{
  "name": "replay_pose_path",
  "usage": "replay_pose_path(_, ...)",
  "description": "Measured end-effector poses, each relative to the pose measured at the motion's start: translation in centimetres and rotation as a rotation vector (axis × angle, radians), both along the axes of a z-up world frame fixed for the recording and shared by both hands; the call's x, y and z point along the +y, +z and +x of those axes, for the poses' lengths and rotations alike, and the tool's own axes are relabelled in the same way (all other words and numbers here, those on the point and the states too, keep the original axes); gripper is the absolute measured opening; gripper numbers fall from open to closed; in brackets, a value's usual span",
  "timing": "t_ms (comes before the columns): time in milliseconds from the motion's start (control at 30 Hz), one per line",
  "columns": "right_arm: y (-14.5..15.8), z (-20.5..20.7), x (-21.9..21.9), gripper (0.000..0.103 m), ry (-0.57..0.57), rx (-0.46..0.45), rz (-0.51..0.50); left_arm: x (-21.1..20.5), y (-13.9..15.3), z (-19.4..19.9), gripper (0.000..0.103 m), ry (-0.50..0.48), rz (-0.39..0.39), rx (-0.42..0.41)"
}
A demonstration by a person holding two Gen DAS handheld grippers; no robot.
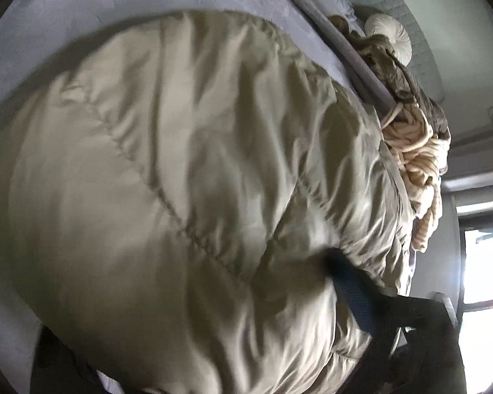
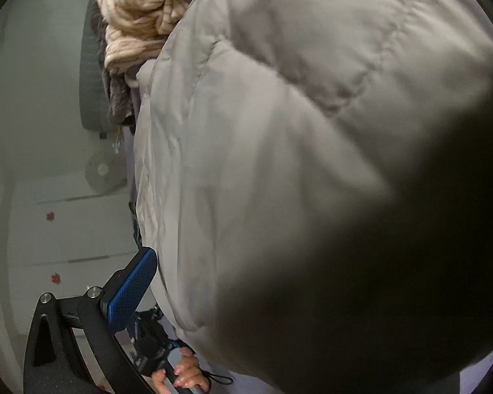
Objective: Fold large clothes
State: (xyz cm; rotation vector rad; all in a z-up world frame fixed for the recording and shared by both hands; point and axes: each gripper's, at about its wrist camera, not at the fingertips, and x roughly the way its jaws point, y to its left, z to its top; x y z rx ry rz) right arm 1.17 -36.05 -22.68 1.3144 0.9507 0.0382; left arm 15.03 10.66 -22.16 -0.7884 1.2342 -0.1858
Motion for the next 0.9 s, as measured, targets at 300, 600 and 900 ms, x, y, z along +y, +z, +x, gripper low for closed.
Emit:
replay_pose_path(300,1.2,-1.7,0.0,0.027,-0.063,0.000,-0.008,-0.4,4.3,-0.4,0.024,-0.178,0.108,-0.170)
replay_pose_path(600,4.5,-5.6,1.9,0.022,-0.056,-0.036,-0.085,0.6,8.2,-3.4,0.023,-0.317,0.135,-0.265)
replay_pose_path(900,5.0,-13.5,3.7,0.022,-0.011,0.011,-0.068,3.9,9.3,-13.0,0.023,-0.361,0.156,-0.225)
